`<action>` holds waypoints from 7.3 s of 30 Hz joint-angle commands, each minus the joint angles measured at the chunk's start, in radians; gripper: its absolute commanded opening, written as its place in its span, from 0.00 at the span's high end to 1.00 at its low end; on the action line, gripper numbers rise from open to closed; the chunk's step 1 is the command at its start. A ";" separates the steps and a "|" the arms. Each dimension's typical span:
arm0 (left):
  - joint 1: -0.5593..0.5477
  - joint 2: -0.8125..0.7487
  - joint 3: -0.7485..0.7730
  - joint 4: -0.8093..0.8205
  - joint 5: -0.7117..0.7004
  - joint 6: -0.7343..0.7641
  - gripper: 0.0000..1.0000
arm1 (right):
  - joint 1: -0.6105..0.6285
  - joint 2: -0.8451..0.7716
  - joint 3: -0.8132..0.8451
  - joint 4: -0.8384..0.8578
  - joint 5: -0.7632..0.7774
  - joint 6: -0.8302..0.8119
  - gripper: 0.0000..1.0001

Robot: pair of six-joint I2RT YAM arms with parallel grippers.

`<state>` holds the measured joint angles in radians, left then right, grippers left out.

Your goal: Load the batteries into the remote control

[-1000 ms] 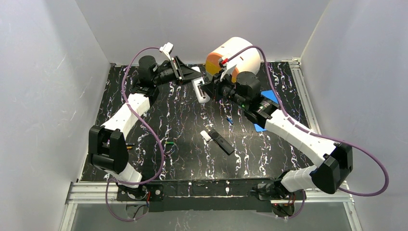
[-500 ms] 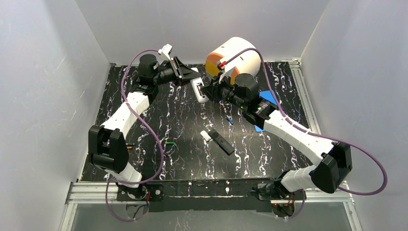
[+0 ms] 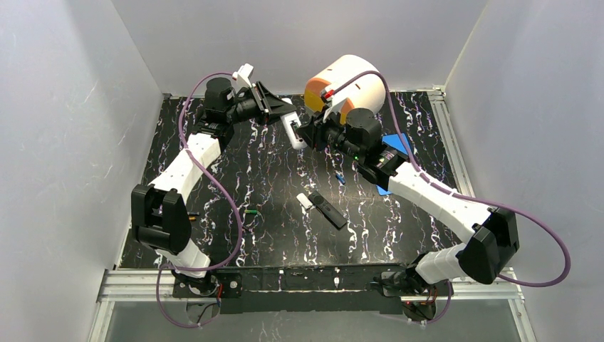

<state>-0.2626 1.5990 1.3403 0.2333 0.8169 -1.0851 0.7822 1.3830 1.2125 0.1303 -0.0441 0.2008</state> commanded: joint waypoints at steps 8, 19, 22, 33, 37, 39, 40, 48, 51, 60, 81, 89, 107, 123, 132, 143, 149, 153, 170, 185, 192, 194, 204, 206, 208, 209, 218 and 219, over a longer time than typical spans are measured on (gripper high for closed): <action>-0.007 -0.037 0.036 0.028 0.037 -0.018 1.00 | 0.004 0.000 -0.004 -0.023 0.040 0.105 0.63; -0.007 -0.054 0.021 -0.018 0.002 0.016 1.00 | 0.002 -0.077 -0.014 0.017 0.145 0.305 0.32; -0.007 -0.064 0.020 -0.031 0.000 0.026 1.00 | 0.001 -0.092 -0.027 0.018 0.180 0.350 0.25; -0.007 -0.094 0.003 -0.040 0.027 0.028 1.00 | 0.001 -0.052 -0.022 -0.026 0.070 0.333 0.31; -0.007 -0.099 0.000 -0.040 0.031 0.027 1.00 | 0.001 -0.040 -0.020 -0.030 0.065 0.338 0.38; -0.007 -0.100 0.000 -0.040 0.031 0.028 1.00 | 0.000 -0.033 -0.015 -0.039 0.066 0.335 0.41; -0.007 -0.100 -0.001 -0.040 0.032 0.027 1.00 | 0.000 -0.031 -0.015 -0.040 0.066 0.333 0.42; -0.007 -0.103 -0.003 -0.040 0.031 0.027 1.00 | 0.000 -0.023 -0.010 -0.049 0.086 0.341 0.49; -0.007 -0.103 -0.003 -0.040 0.031 0.027 1.00 | 0.000 -0.018 -0.010 -0.047 0.087 0.352 0.50; -0.007 -0.106 -0.001 -0.040 0.028 0.027 1.00 | 0.001 -0.006 -0.005 -0.046 0.085 0.362 0.58; -0.007 -0.103 0.005 -0.040 -0.001 0.044 1.00 | -0.016 -0.113 -0.075 0.101 0.058 0.517 0.07; -0.007 -0.100 0.026 -0.040 -0.024 0.048 1.00 | -0.030 -0.097 -0.151 0.218 0.129 0.941 0.01; -0.007 -0.100 0.046 -0.040 -0.048 0.057 1.00 | -0.033 -0.026 -0.209 0.239 0.153 1.360 0.01; -0.007 -0.103 0.031 -0.039 -0.005 0.103 1.00 | -0.045 0.035 -0.199 0.267 0.108 1.411 0.07; -0.007 -0.112 0.018 -0.029 -0.002 0.111 1.00 | -0.057 0.053 -0.198 0.276 0.075 1.409 0.15; -0.007 -0.111 0.017 -0.029 0.002 0.113 1.00 | -0.063 0.083 -0.172 0.293 0.052 1.390 0.03; -0.007 -0.110 0.020 -0.029 -0.001 0.105 1.00 | -0.065 0.092 -0.182 0.306 0.019 1.399 0.15; -0.007 -0.107 0.034 -0.029 -0.005 0.075 1.00 | -0.067 0.099 -0.183 0.308 0.006 1.386 0.24; -0.007 -0.103 0.072 -0.029 -0.016 -0.043 1.00 | -0.068 0.087 -0.185 0.284 0.008 1.298 0.47; -0.005 -0.114 0.045 -0.029 -0.007 -0.010 1.00 | -0.097 0.071 -0.197 0.435 -0.001 1.255 0.08; 0.012 -0.122 0.021 -0.028 0.055 0.138 1.00 | -0.186 0.007 -0.244 0.499 -0.117 1.101 0.09; 0.015 -0.127 0.017 -0.028 0.092 0.204 1.00 | -0.225 -0.026 -0.248 0.437 -0.149 1.022 0.10; 0.022 -0.203 -0.082 -0.026 0.179 0.401 1.00 | -0.292 -0.034 -0.002 -0.355 0.030 0.251 0.21; 0.022 -0.216 -0.098 -0.026 0.174 0.406 1.00 | -0.290 -0.052 -0.041 -0.364 0.123 0.205 0.21; 0.023 -0.228 -0.113 -0.026 0.162 0.408 1.00 | -0.287 -0.061 -0.075 -0.360 0.130 0.140 0.21; 0.022 -0.235 -0.121 -0.026 0.154 0.410 1.00 | -0.283 -0.057 -0.084 -0.364 0.129 0.116 0.23; 0.023 -0.254 -0.165 -0.028 0.096 0.392 1.00 | -0.250 0.144 -0.076 -0.544 0.107 -0.060 0.31; 0.023 -0.254 -0.166 -0.028 0.093 0.390 1.00 | -0.248 0.186 -0.052 -0.581 0.081 -0.069 0.36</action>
<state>-0.2443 1.3922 1.1824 0.1856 0.9222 -0.6987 0.5217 1.4418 1.1091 -0.3054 0.0570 0.2394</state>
